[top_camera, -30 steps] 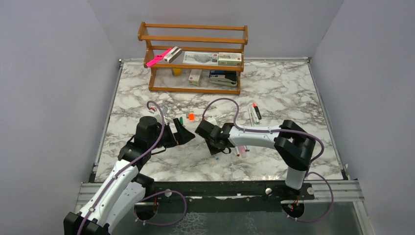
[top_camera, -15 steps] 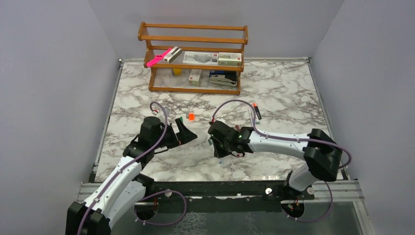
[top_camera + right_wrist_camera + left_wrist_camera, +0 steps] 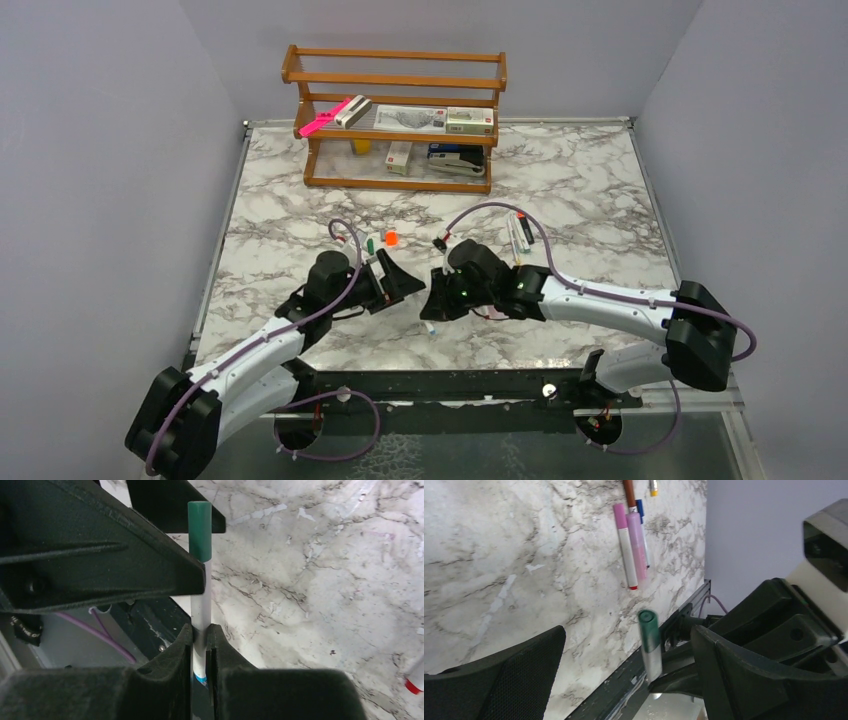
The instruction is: Open the pen caps
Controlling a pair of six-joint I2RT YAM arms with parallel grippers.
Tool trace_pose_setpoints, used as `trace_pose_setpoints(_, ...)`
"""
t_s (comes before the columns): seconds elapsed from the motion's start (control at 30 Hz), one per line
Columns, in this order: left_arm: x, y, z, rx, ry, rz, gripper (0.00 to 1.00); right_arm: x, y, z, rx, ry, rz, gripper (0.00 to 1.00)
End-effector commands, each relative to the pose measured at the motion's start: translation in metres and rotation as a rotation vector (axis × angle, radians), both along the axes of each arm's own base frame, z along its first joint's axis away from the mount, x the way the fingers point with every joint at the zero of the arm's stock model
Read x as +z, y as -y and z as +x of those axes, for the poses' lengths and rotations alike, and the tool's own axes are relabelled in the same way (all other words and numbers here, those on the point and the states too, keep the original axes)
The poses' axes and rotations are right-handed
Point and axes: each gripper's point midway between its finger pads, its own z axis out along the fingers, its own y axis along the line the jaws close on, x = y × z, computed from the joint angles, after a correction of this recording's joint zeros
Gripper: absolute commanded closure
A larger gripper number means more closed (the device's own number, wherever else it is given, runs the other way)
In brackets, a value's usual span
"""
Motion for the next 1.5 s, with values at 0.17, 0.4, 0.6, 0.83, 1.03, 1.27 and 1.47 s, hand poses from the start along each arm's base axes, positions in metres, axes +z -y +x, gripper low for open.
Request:
trace_pose_setpoints(0.17,0.04,0.015,0.023,0.083,0.09,-0.114,0.08,0.015,-0.019,-0.002,0.016,-0.038,0.109,0.99)
trace_pose_setpoints(0.4,0.029,0.017,0.019,0.084,0.073,-0.101,0.55,0.007,-0.016,0.0,-0.017,-0.05,0.09,0.99)
trace_pose_setpoints(0.6,0.024,0.018,0.016,0.082,0.058,-0.093,0.95,0.009,-0.017,0.0,-0.02,-0.056,0.098,0.99)
trace_pose_setpoints(0.83,0.018,0.023,0.014,0.071,0.043,-0.078,1.0,0.016,-0.019,0.001,-0.015,-0.047,0.107,0.99)
trace_pose_setpoints(1.03,0.021,0.028,0.013,0.063,0.046,-0.077,1.0,0.011,-0.019,0.002,-0.01,-0.047,0.088,0.72)
trace_pose_setpoints(1.27,0.023,0.032,0.012,0.058,0.047,-0.078,1.0,0.002,-0.023,0.003,-0.004,-0.053,0.079,0.63)
trace_pose_setpoints(1.47,0.028,0.035,0.016,0.052,0.068,-0.075,1.0,-0.022,-0.027,-0.005,0.036,-0.112,0.045,0.97)
